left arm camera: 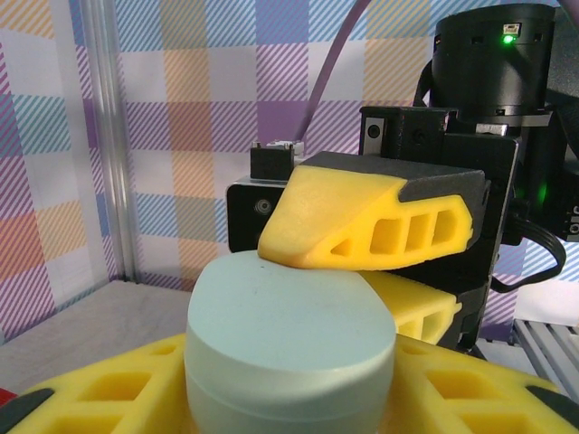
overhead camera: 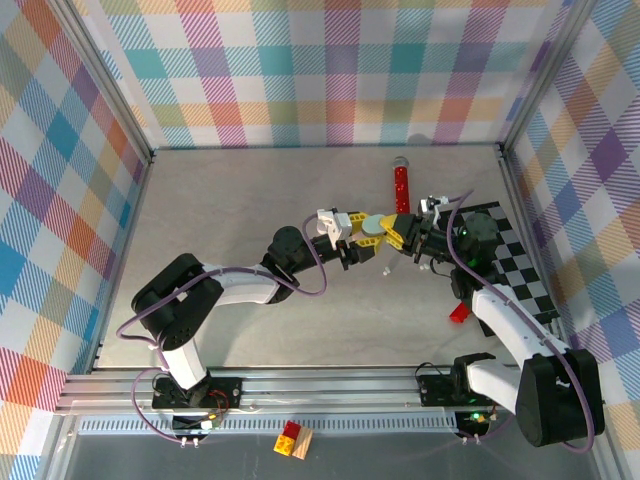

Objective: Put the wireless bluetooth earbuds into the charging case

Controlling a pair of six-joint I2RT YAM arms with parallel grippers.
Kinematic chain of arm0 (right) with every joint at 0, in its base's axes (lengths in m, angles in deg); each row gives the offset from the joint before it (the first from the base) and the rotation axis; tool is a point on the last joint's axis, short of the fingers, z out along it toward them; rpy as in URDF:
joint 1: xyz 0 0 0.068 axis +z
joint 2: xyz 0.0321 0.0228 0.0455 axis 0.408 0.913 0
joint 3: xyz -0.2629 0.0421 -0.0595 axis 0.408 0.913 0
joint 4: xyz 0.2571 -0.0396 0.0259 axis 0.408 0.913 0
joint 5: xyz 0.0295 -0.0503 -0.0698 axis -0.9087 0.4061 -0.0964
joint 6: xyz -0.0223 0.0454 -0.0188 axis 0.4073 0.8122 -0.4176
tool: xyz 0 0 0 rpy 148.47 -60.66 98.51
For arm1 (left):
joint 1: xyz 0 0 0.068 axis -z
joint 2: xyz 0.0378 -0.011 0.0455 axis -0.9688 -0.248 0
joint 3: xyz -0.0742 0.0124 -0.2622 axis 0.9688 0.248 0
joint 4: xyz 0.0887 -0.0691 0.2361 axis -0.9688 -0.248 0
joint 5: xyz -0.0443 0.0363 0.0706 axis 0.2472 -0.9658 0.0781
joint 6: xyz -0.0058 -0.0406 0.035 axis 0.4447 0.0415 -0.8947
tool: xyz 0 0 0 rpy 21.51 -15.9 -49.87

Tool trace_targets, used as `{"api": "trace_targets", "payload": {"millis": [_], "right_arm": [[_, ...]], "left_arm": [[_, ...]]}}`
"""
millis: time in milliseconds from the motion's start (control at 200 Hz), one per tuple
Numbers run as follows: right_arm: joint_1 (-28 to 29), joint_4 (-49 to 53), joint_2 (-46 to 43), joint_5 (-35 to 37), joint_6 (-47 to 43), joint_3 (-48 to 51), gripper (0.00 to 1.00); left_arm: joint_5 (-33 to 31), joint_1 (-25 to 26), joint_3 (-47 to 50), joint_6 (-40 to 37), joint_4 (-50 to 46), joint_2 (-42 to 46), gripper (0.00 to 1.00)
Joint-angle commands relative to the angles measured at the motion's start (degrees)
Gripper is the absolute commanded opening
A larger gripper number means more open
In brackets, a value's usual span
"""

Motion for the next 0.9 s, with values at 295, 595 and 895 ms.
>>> {"api": "trace_targets", "payload": {"millis": [295, 595, 895], "right_arm": [[0.3, 2.0, -0.2, -0.4, -1.4, 0.6, 0.00], [0.3, 3.4, -0.3, -0.3, -2.1, 0.4, 0.01], [0.4, 4.6, -0.6, -0.2, -2.7, 0.3, 0.04]], "left_arm": [[1.2, 0.0, -1.5, -0.9, 2.2, 0.4, 0.37], [1.2, 0.0, -1.3, -1.3, 1.5, 0.7, 0.43], [1.8, 0.0, -1.3, -1.3, 1.2, 0.8, 0.33]]}}
